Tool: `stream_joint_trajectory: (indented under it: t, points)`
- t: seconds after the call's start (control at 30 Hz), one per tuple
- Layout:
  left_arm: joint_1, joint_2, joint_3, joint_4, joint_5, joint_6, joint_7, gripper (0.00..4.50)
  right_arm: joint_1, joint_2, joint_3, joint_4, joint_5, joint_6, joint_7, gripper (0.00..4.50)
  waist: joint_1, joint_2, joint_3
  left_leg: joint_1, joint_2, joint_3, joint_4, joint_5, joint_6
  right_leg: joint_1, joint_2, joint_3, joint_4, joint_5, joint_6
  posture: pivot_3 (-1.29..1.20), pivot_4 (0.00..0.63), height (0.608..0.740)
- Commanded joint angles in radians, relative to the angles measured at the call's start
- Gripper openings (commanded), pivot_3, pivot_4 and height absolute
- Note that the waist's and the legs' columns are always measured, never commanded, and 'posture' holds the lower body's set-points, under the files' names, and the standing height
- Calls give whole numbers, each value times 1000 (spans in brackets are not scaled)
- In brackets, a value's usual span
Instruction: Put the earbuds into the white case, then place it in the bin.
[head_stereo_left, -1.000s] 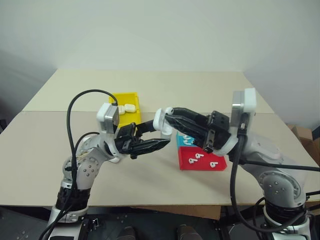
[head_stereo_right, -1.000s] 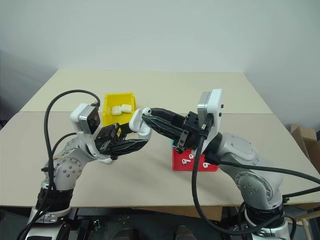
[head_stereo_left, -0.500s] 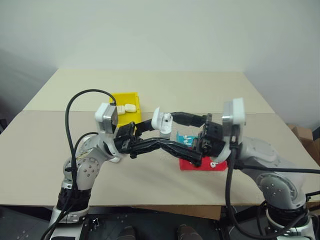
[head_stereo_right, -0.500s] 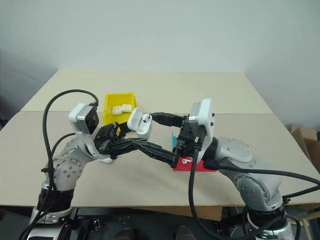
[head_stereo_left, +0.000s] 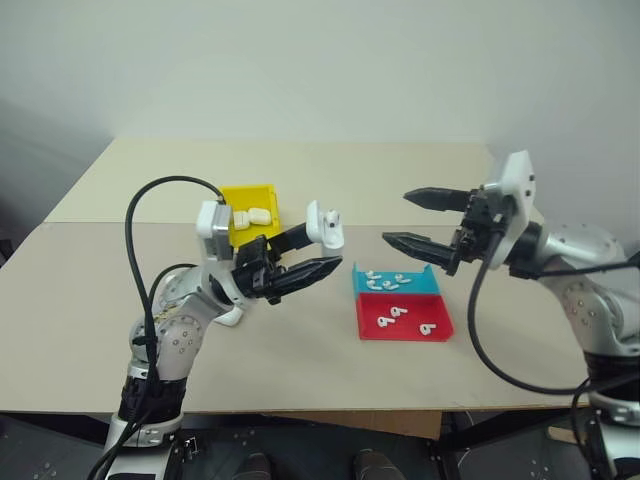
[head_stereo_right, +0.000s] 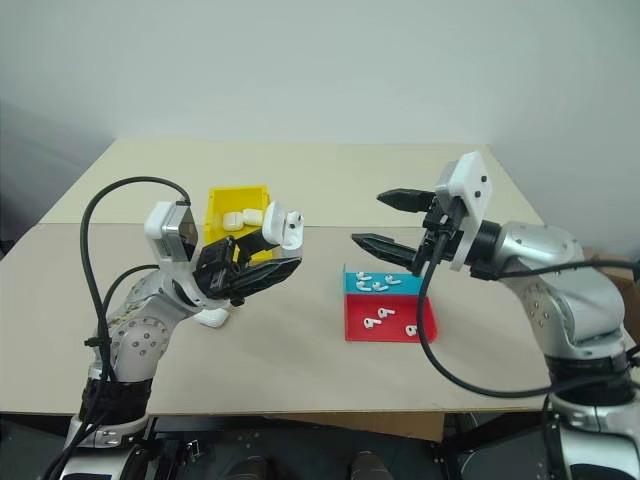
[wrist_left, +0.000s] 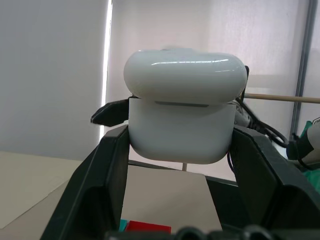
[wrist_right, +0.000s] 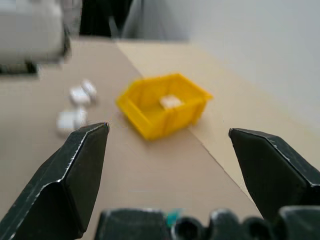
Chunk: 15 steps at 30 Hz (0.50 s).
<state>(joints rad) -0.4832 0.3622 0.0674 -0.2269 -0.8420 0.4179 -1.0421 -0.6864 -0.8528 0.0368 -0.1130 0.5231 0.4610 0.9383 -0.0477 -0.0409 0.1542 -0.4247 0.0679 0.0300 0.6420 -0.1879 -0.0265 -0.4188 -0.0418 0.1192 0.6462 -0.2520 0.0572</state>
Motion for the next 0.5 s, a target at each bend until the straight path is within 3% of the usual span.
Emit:
stream_joint_trajectory:
  t: [0.03,0.23,0.37,0.5]
  points:
    - [-17,-5,23,-37,-8,-8,43,2754,-114,-40,161,179,-258,-130,92,4465,0,0,0,0,0,0,0,0,0,0,0,0,0,0,0,0,150,740]
    - [-10,22,17,-50,-22,-4,6,2754,-295,24,383,533,-547,-300,221,4465,3,0,0,-2,0,0,-1,0,0,-2,0,0,0,0,0,0,150,740]
    - [-1,27,15,-58,-25,-7,-8,2754,-373,95,454,728,-668,-412,256,4465,3,0,0,-2,0,0,-1,0,0,-2,0,0,0,0,0,0,150,740]
    - [2,25,15,-68,-28,-8,-5,2754,-436,166,475,913,-738,-505,273,3529,2,0,0,-2,0,0,-1,0,0,-2,0,0,0,0,0,0,150,740]
